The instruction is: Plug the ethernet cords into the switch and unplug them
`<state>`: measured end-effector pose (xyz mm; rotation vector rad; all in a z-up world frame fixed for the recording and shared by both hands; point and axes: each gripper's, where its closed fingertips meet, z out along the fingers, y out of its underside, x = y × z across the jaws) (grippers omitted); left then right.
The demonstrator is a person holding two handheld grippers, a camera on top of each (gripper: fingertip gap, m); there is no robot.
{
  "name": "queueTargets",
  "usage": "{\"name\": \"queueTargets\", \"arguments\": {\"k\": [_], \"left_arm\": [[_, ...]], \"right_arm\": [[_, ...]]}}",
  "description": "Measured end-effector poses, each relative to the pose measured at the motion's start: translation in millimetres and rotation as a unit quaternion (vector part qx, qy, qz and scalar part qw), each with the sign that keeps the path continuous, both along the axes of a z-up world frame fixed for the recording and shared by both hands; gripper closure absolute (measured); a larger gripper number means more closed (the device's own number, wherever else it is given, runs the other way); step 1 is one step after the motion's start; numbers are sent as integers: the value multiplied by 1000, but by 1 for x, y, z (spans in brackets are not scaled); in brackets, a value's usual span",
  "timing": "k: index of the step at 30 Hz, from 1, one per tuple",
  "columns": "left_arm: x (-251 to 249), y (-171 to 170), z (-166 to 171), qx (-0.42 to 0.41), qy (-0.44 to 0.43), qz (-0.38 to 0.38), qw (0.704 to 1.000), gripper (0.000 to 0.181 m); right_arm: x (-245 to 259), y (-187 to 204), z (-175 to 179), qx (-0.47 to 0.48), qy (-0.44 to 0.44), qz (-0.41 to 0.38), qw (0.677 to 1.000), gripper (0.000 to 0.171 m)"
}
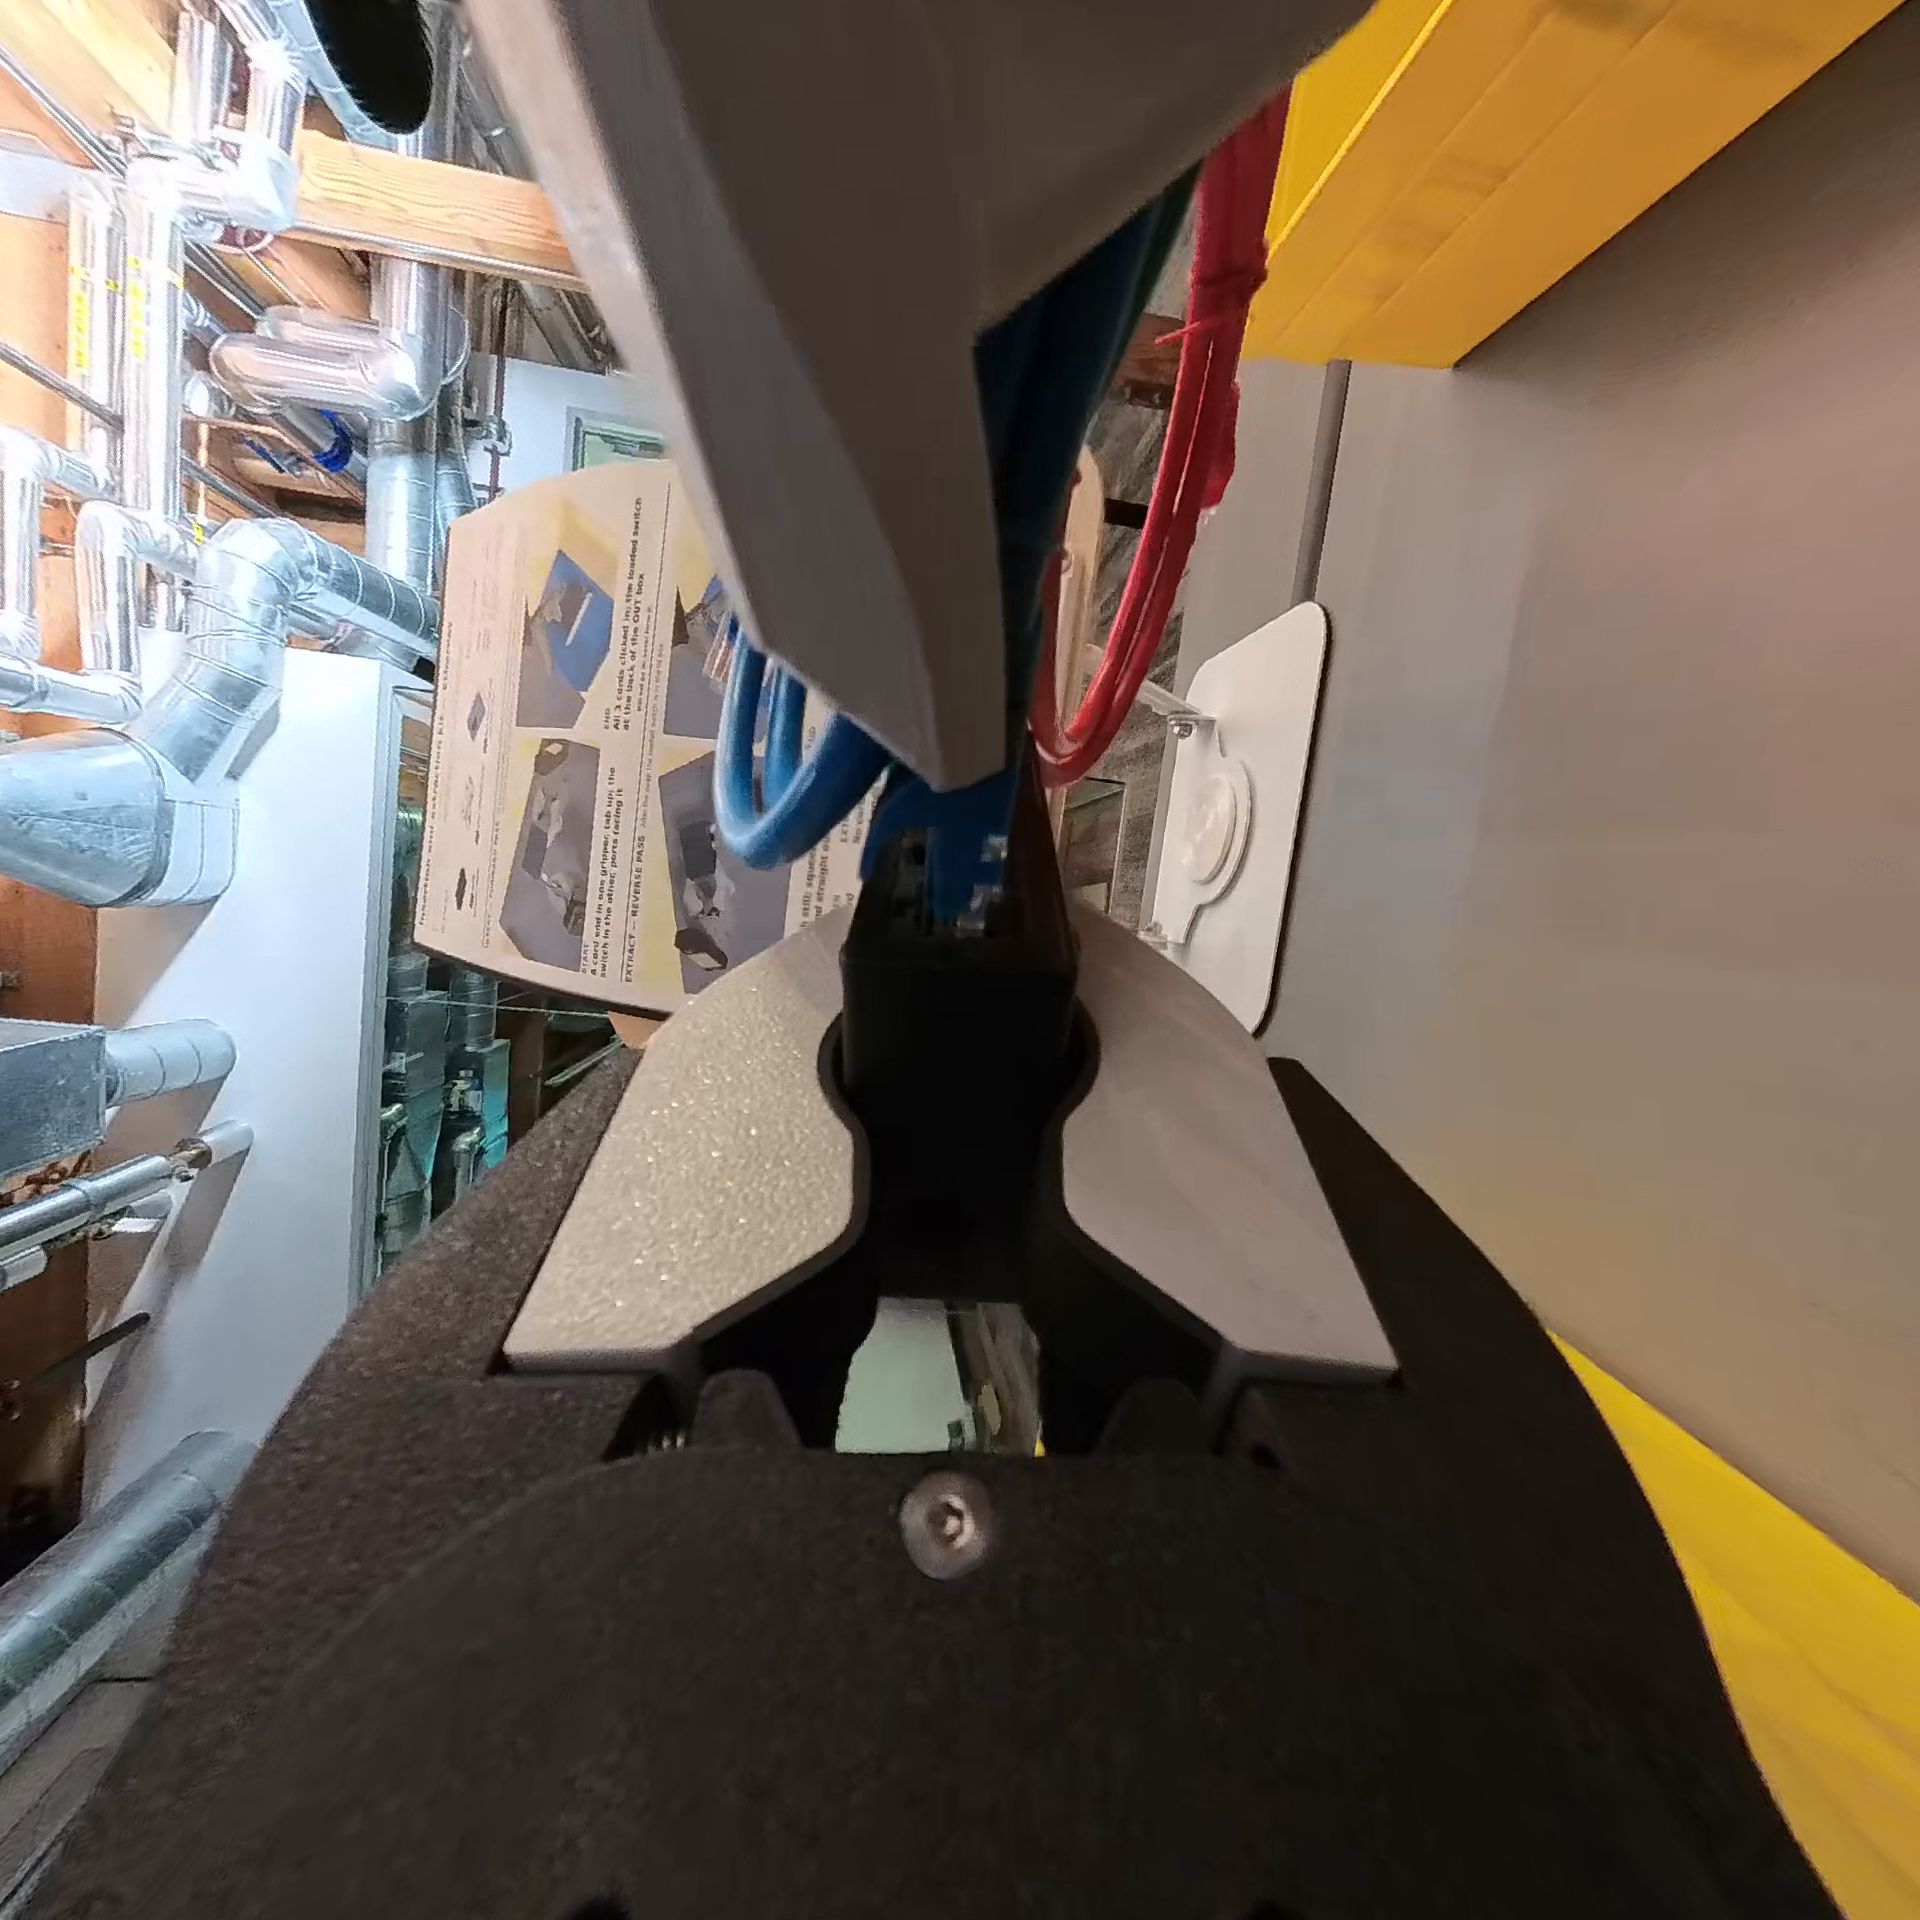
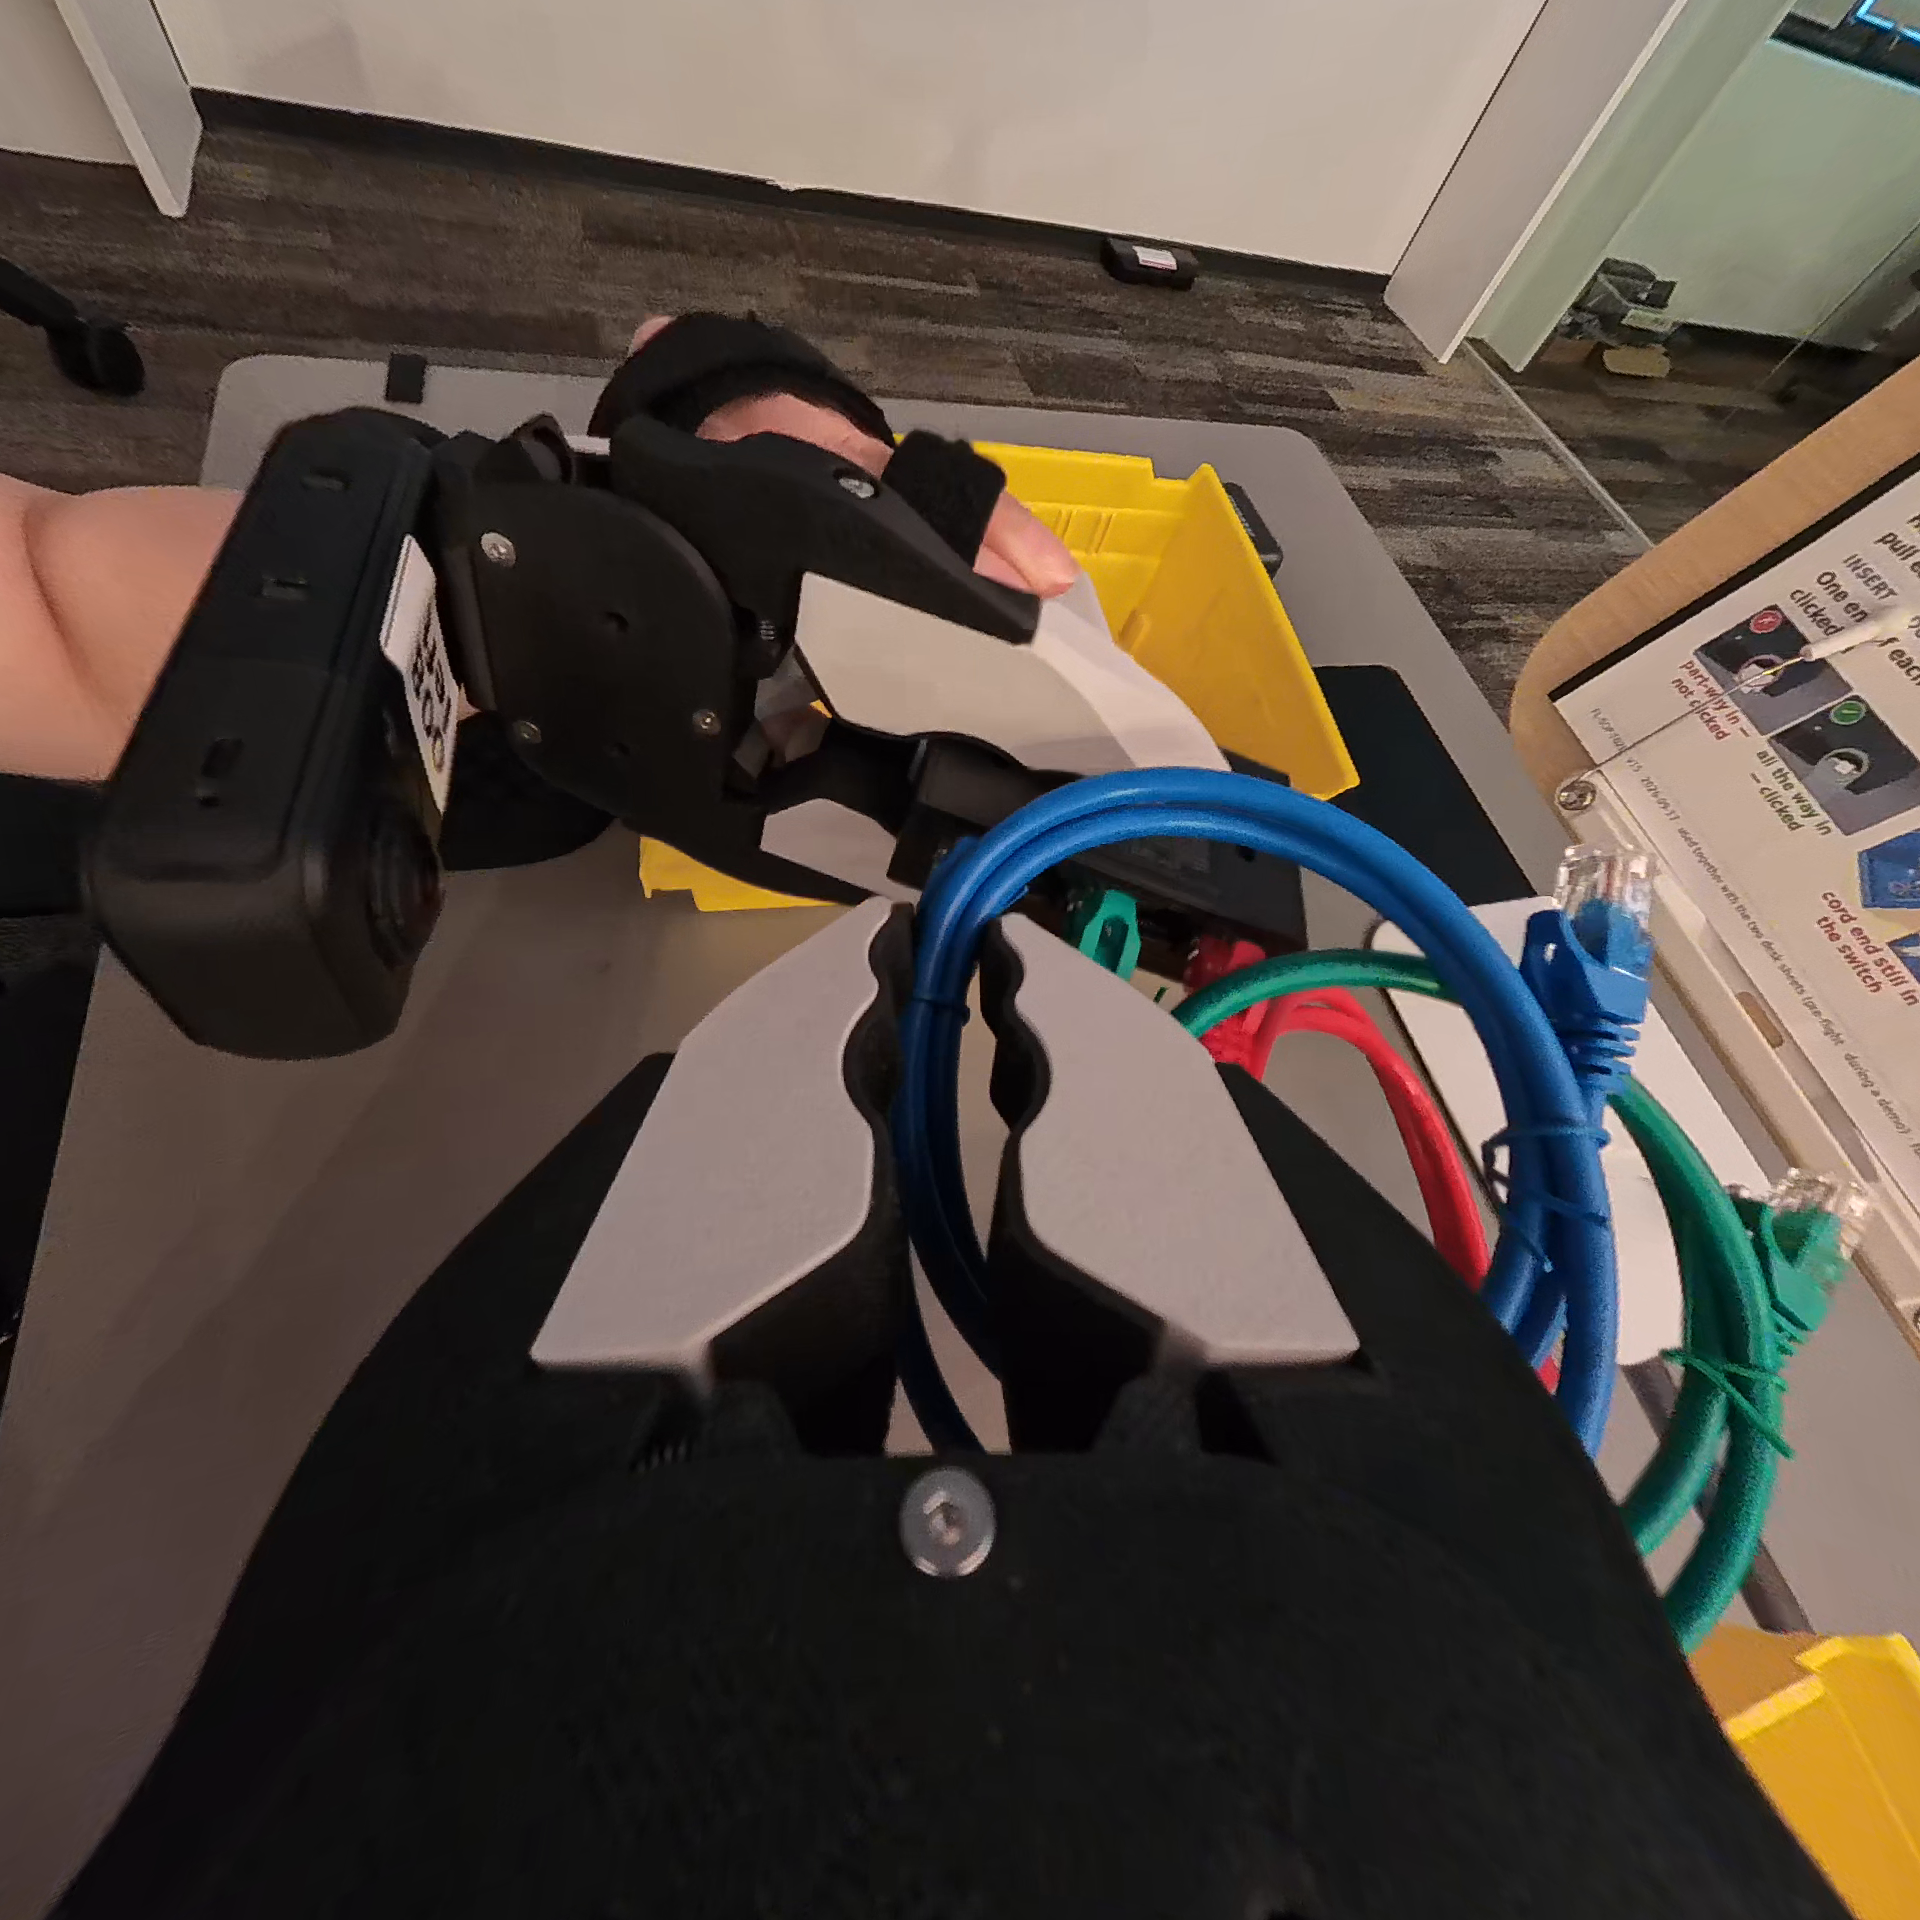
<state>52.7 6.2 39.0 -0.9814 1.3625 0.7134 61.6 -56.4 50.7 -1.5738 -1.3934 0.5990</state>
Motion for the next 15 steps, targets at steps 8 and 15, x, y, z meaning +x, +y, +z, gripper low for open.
{"name": "queueTargets", "arguments": {"k": [8,15], "left_arm": [[0,2,-1,-2,3,12,1000,153],[-4,1,12,28,9,9,1000,152]], "right_arm": [[-1,2,-1,2,-2,-6,1000,159],[-2,2,5,32,-3,-18,999,157]]}}
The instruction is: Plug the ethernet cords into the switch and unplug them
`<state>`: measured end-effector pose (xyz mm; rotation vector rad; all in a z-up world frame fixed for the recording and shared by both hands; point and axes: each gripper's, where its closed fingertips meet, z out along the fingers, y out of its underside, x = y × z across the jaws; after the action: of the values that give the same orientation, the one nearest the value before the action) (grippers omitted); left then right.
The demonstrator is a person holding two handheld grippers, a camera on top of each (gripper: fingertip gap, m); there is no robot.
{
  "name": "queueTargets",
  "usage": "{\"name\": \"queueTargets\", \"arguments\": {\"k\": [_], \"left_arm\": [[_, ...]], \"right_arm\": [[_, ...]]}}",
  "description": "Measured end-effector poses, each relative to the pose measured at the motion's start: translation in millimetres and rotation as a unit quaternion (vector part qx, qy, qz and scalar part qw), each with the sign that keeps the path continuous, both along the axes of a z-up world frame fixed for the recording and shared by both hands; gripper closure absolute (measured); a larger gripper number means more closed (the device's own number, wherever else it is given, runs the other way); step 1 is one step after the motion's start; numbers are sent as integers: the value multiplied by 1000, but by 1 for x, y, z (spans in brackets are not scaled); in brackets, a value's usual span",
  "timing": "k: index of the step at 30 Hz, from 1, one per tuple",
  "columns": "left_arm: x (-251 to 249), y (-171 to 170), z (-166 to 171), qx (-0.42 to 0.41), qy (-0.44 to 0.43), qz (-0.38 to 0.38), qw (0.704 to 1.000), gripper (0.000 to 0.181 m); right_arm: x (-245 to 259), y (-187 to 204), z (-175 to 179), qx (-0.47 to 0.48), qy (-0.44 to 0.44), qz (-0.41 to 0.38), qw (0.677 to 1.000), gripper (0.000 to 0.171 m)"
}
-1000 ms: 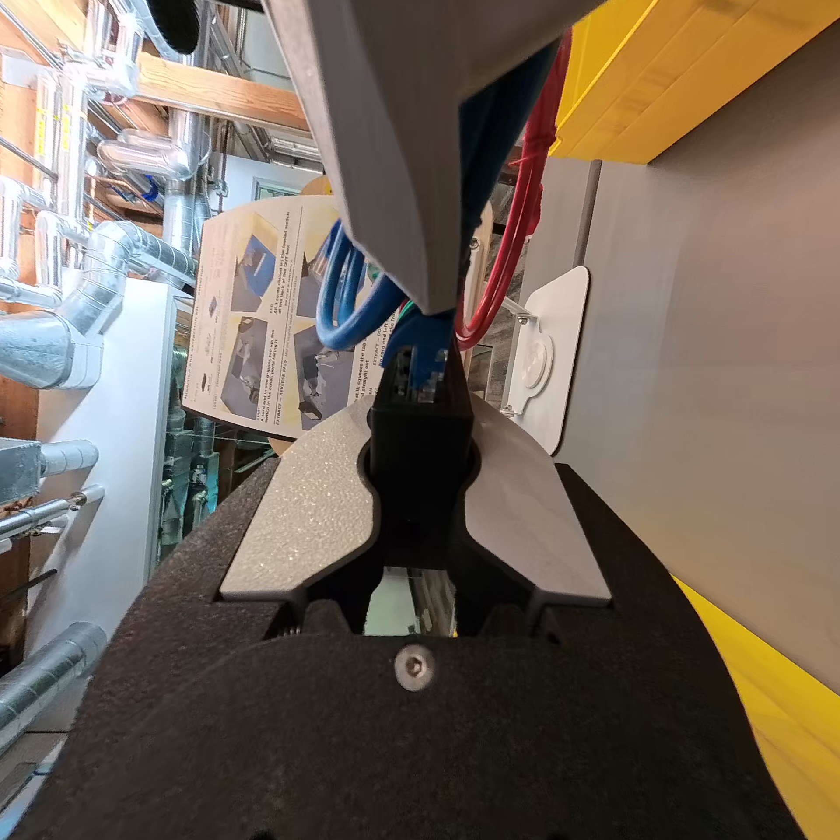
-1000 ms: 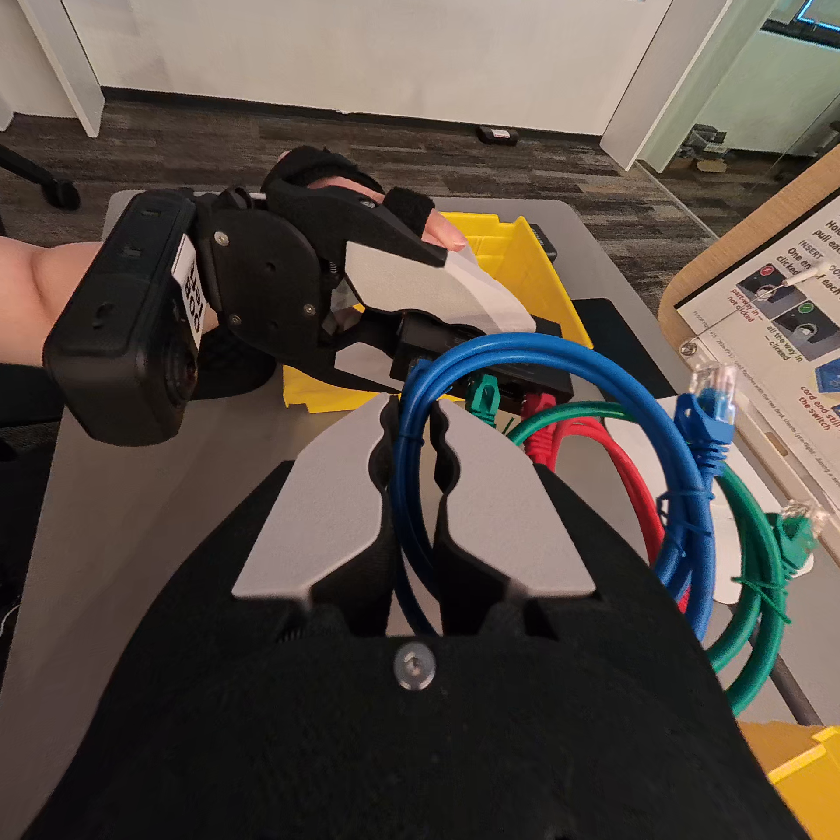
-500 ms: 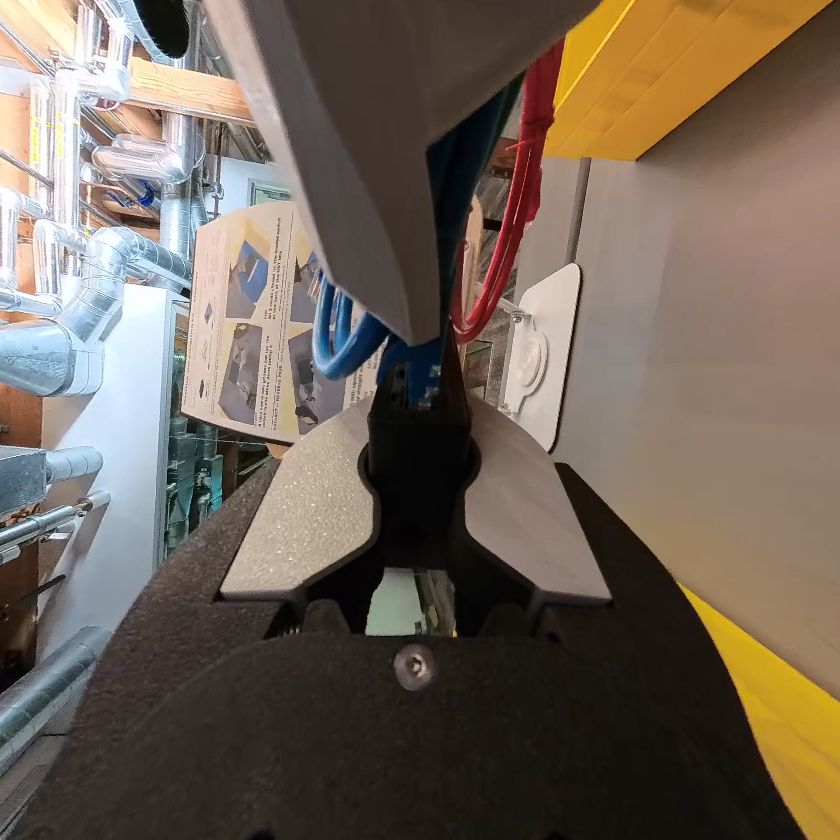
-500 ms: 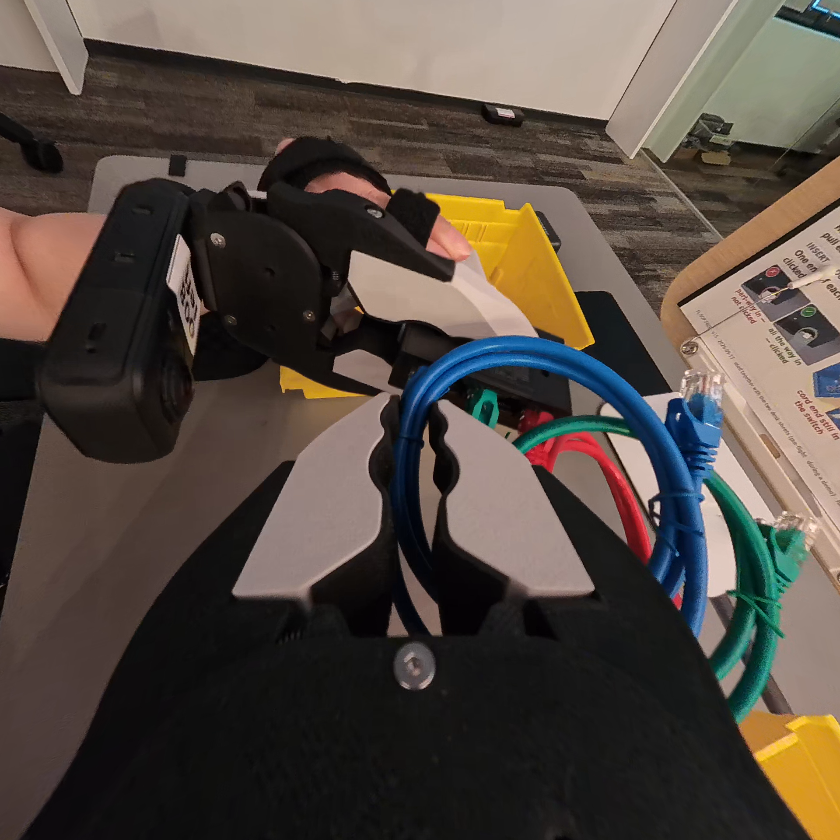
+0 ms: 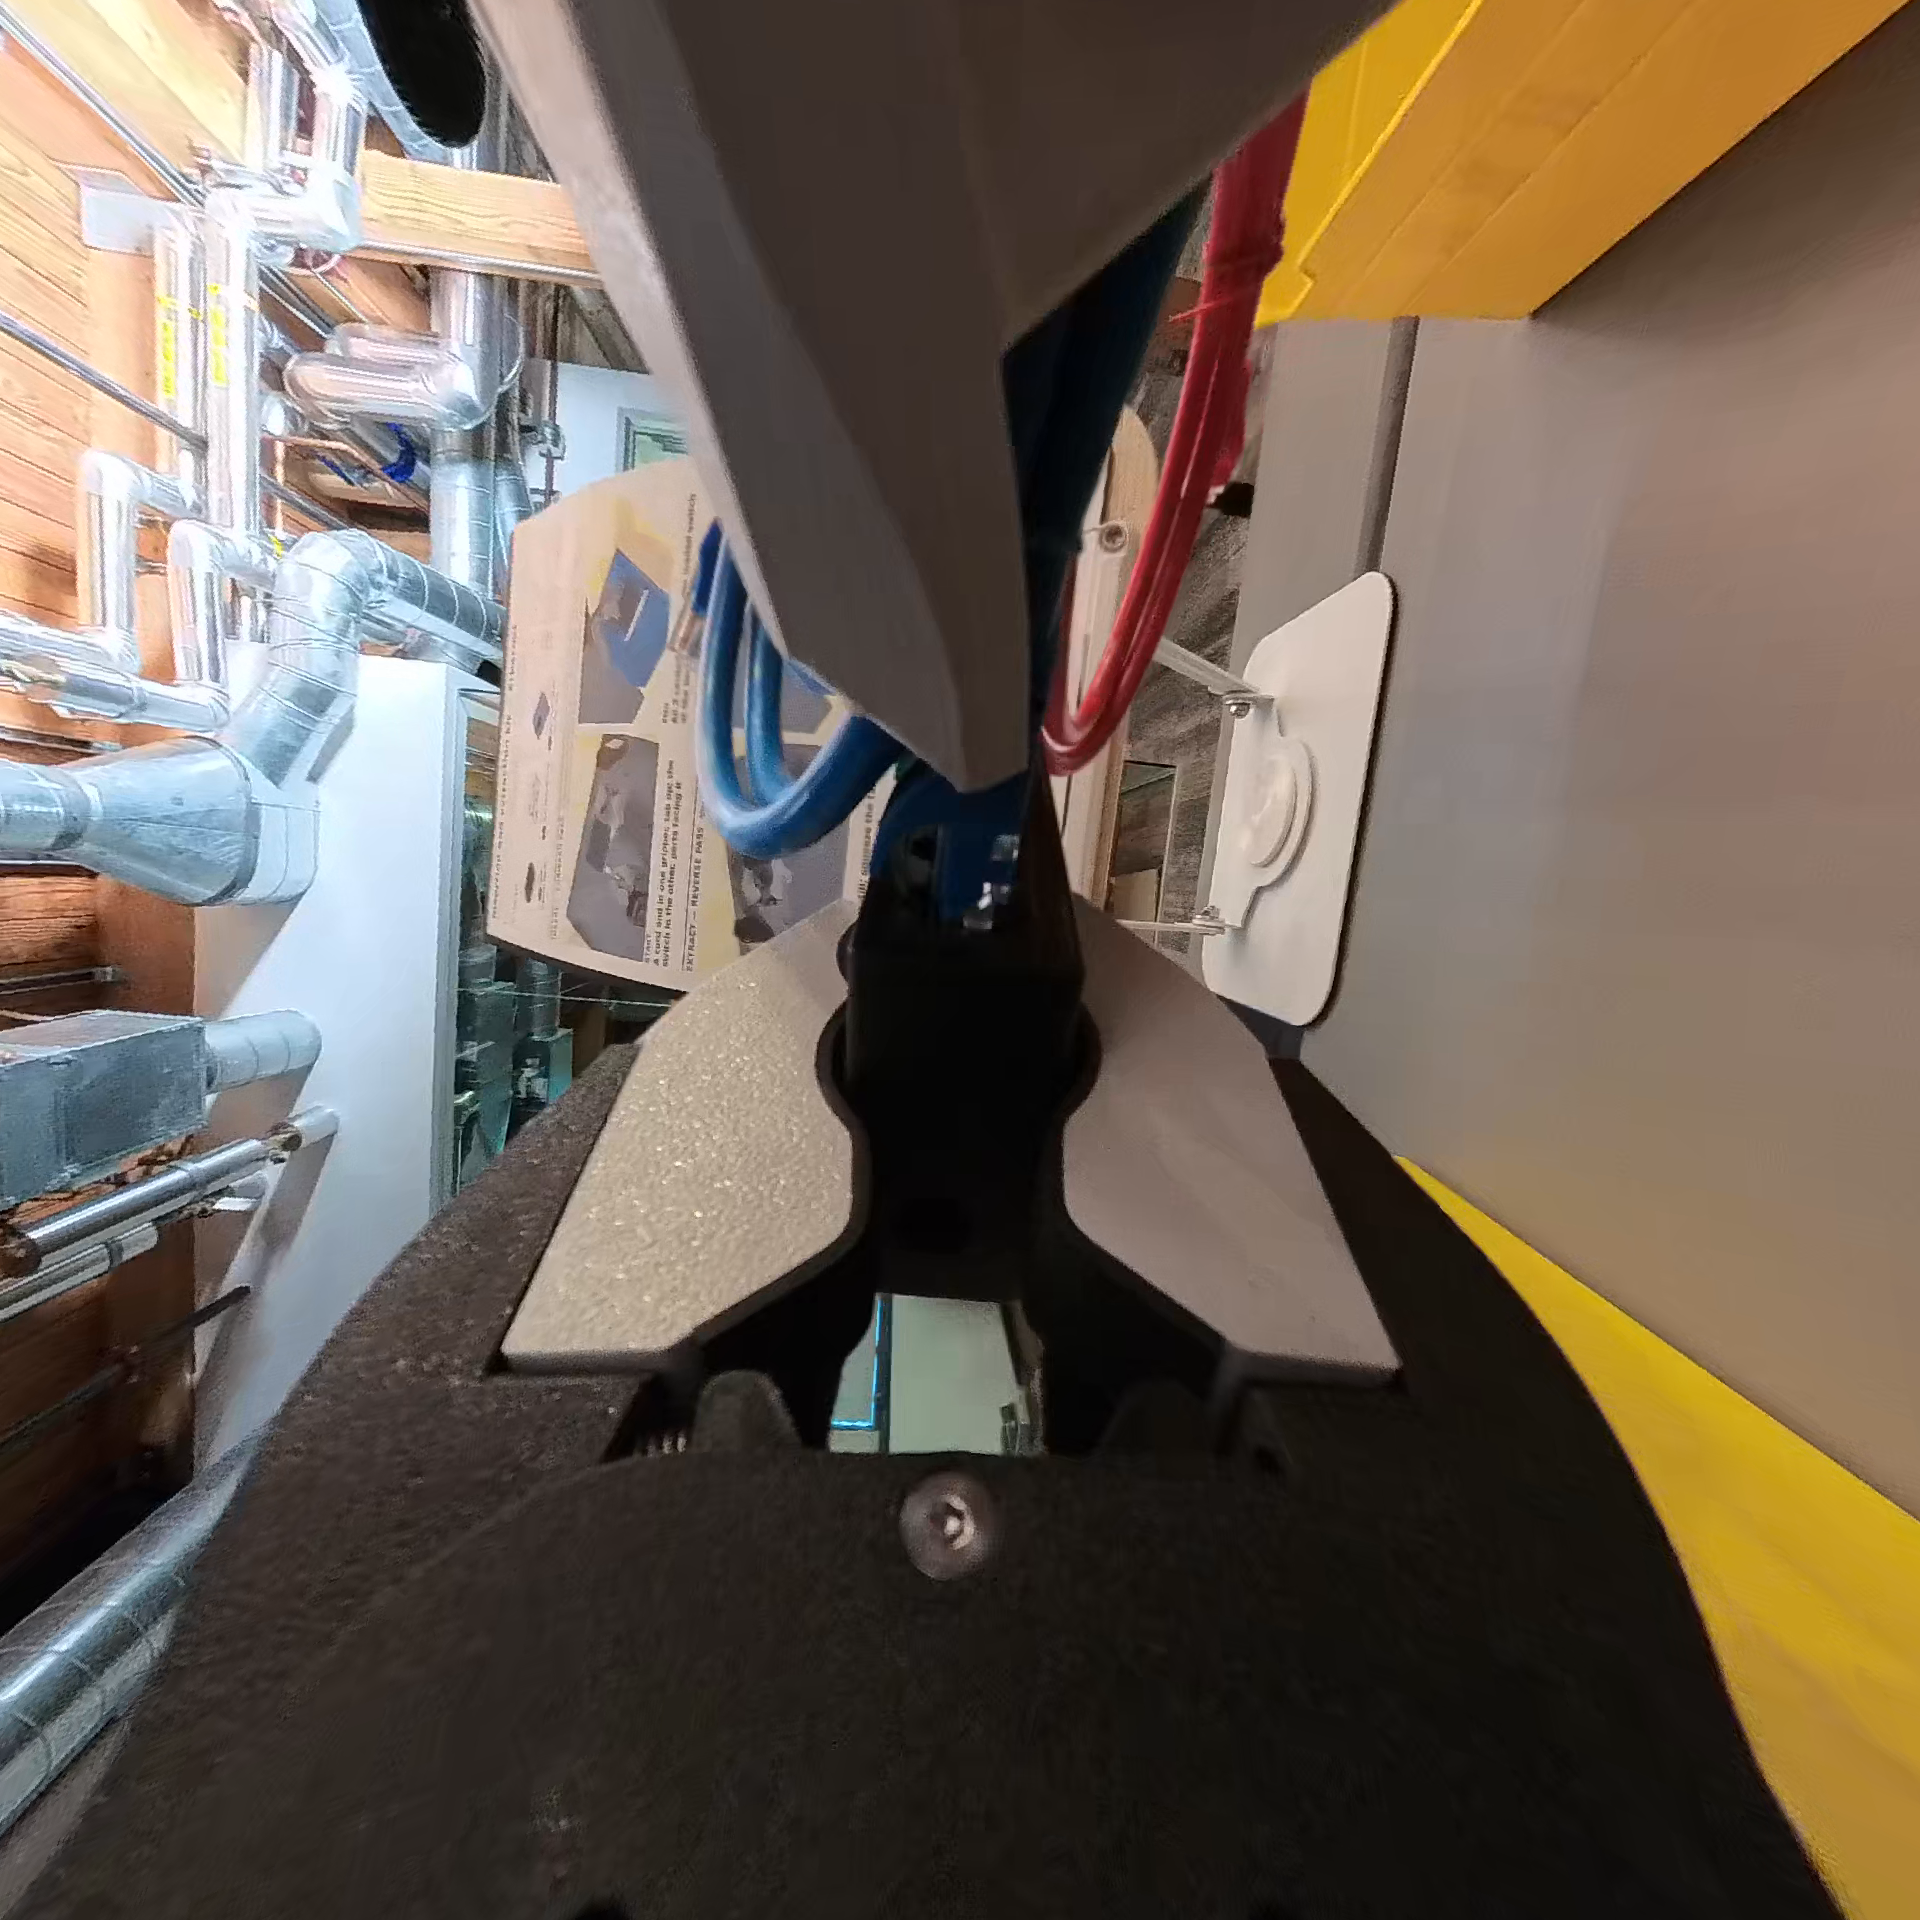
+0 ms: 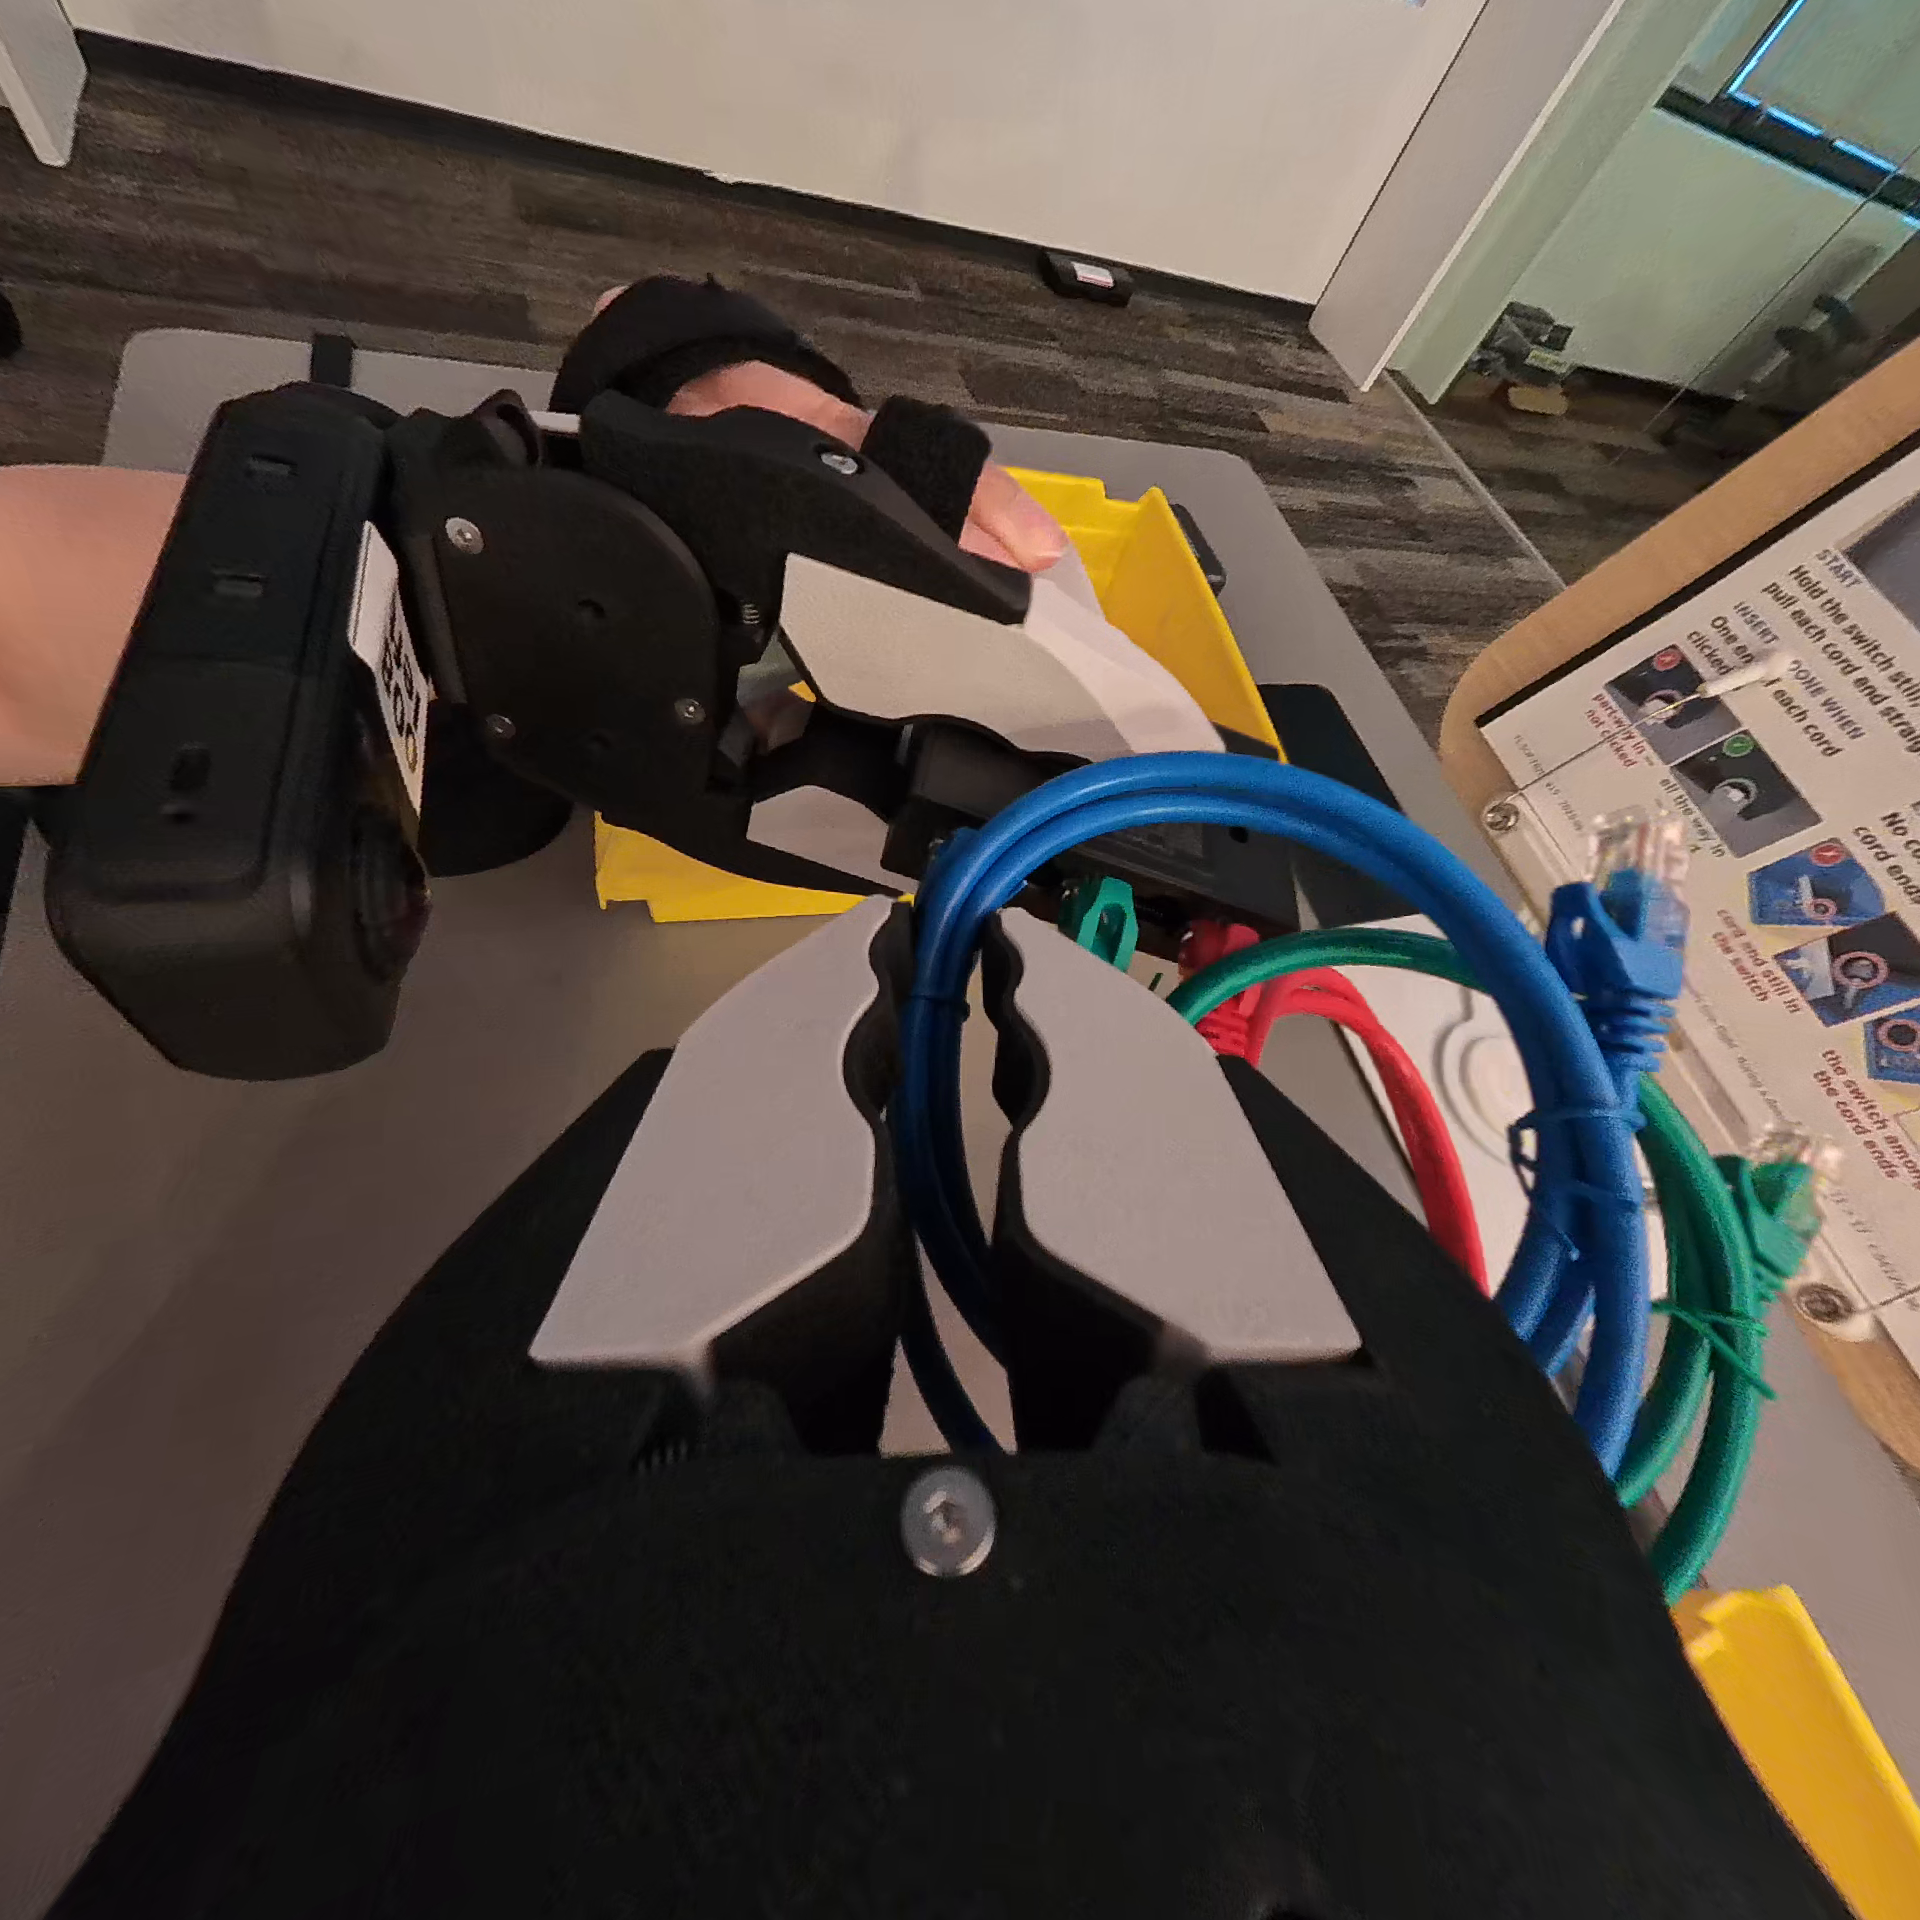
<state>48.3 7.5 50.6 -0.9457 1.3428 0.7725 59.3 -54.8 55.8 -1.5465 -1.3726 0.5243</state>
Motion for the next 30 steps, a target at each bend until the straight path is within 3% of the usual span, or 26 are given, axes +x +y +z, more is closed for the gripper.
{"name": "queueTargets", "arguments": {"k": [14,20,30], "left_arm": [[0,8,-8,-3,3,16,1000,152],[-3,4,3,-8,-20,3,1000,150],[-27,10,24,19,-47,26,998,151]], "right_arm": [[0,5,-8,3,-25,-23,999,156],[13,-1,11,73,-32,-24,997,145],[66,0,51,139,12,-62,988,147]]}}
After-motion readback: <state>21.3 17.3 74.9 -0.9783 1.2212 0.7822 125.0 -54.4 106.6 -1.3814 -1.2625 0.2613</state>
